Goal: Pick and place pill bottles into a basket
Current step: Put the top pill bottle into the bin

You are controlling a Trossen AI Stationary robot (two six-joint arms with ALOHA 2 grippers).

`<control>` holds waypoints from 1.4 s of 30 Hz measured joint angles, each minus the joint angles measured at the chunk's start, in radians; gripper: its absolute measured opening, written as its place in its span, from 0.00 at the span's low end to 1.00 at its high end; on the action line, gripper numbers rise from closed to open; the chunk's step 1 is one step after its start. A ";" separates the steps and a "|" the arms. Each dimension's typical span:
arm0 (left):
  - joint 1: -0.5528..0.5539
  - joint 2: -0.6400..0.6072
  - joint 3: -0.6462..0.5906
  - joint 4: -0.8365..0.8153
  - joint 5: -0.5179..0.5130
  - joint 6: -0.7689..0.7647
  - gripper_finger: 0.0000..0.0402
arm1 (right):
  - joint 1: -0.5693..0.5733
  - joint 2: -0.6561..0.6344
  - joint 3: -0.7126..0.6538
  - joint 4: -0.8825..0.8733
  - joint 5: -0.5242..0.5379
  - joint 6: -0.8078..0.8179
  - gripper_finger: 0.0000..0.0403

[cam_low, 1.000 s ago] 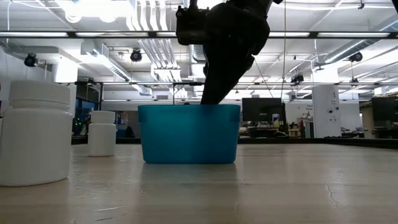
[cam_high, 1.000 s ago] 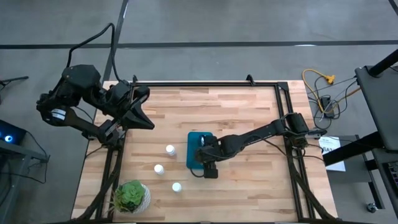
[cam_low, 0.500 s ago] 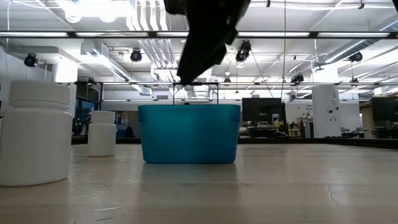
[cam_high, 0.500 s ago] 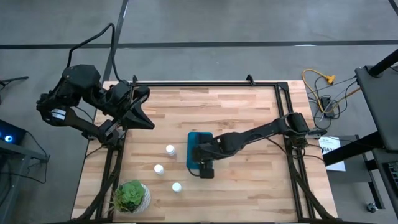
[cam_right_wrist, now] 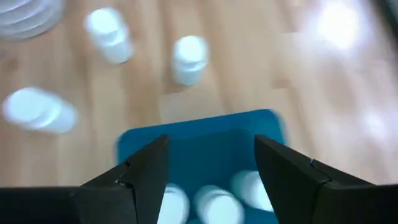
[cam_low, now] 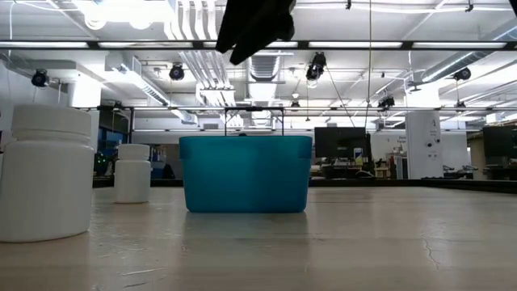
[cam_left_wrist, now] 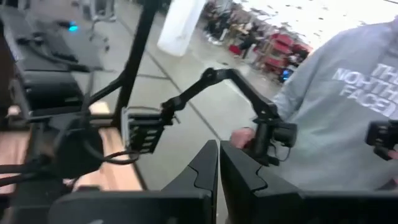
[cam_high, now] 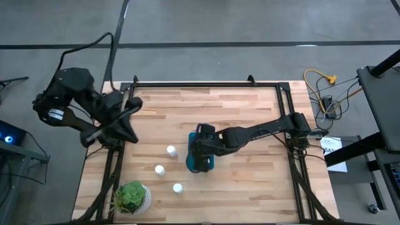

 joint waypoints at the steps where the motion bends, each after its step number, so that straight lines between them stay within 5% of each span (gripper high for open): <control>1: -0.003 -0.005 0.000 0.010 0.001 0.005 0.00 | -0.001 0.000 0.016 -0.020 0.036 0.015 0.55; 6: -0.016 -0.016 0.000 0.042 0.009 0.026 0.00 | -0.022 -0.001 0.093 -0.045 0.152 0.105 0.55; 19: -0.018 0.017 0.000 0.043 0.191 0.064 0.00 | -0.131 -0.020 0.253 -0.169 0.219 0.408 0.54; 32: -0.020 0.020 0.000 -0.096 0.340 0.228 0.00 | -0.226 -0.053 0.346 -0.177 0.286 0.528 0.54; 42: -0.025 0.028 0.000 -0.114 0.335 0.229 0.05 | -0.241 -0.095 0.360 -0.196 0.341 0.494 0.54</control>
